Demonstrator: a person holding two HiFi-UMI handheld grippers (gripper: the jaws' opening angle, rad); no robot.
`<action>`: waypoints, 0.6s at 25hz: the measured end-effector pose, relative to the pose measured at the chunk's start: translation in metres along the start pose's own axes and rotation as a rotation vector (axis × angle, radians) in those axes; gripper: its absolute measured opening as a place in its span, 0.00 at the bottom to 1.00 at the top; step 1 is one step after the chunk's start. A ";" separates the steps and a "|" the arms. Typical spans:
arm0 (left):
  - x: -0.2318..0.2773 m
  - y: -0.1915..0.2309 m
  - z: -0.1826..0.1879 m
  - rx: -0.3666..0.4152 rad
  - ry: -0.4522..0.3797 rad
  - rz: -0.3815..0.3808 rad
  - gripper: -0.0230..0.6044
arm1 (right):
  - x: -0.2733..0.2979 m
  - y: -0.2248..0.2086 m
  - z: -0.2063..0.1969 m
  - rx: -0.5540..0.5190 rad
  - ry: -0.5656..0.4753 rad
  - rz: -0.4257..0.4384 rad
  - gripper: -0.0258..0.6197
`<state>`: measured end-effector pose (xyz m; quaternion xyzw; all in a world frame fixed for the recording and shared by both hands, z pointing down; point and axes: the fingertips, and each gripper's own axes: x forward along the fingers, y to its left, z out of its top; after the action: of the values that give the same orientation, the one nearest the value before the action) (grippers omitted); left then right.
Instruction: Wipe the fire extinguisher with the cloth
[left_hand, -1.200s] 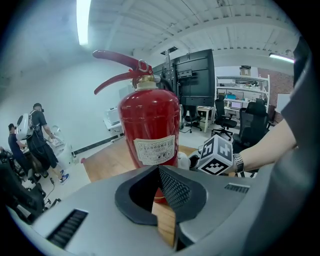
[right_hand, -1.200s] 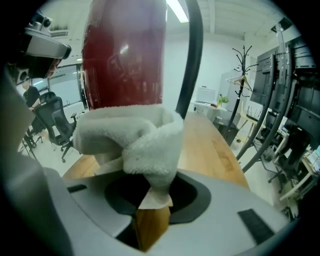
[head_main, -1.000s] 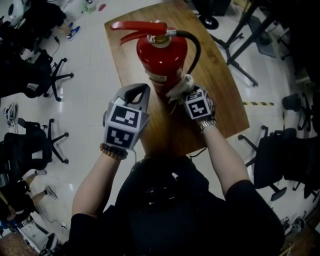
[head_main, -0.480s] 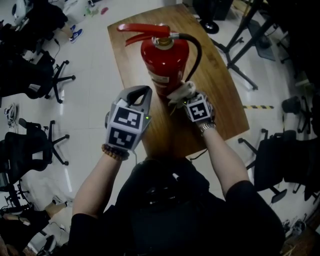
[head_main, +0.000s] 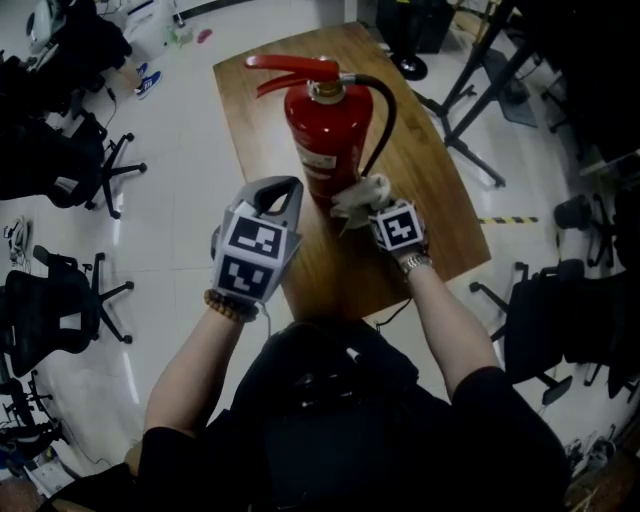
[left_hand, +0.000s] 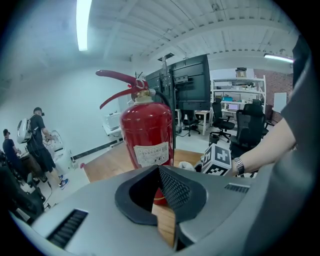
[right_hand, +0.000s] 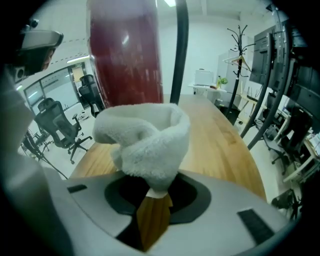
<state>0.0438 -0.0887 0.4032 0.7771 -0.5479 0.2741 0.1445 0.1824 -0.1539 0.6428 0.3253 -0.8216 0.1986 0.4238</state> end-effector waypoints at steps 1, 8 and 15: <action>-0.001 0.000 0.000 0.000 -0.005 -0.002 0.04 | -0.007 0.000 0.002 -0.002 -0.012 -0.006 0.23; -0.008 0.000 0.004 0.014 -0.047 -0.037 0.04 | -0.078 0.015 0.044 0.001 -0.177 -0.020 0.23; -0.019 0.006 0.005 0.014 -0.087 -0.073 0.04 | -0.166 0.036 0.094 -0.014 -0.346 -0.033 0.23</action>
<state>0.0352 -0.0786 0.3878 0.8087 -0.5229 0.2386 0.1248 0.1752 -0.1240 0.4506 0.3651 -0.8783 0.1269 0.2813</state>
